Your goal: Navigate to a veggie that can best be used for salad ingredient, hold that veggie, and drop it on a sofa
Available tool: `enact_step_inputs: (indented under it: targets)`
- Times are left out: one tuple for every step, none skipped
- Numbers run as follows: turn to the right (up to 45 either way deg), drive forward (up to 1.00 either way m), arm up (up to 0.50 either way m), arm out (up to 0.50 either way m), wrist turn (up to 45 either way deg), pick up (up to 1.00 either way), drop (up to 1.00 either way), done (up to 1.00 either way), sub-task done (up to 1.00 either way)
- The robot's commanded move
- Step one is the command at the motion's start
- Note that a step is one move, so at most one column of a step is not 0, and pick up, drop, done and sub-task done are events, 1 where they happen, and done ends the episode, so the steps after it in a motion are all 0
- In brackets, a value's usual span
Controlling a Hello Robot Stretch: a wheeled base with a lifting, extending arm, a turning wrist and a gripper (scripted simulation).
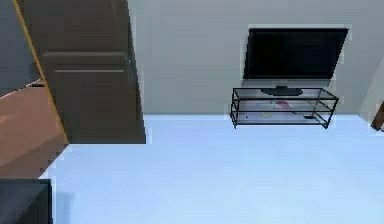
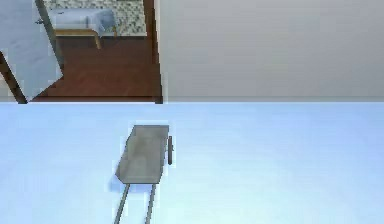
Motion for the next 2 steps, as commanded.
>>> enact_step_inputs:
  targets:
    - [-18.0,0.0,0.0,0.0,0.0,0.0,0.0,0.0,0.0]
    - [0.0,0.95,0.0,0.0,0.0,0.0,0.0,0.0,0.0]
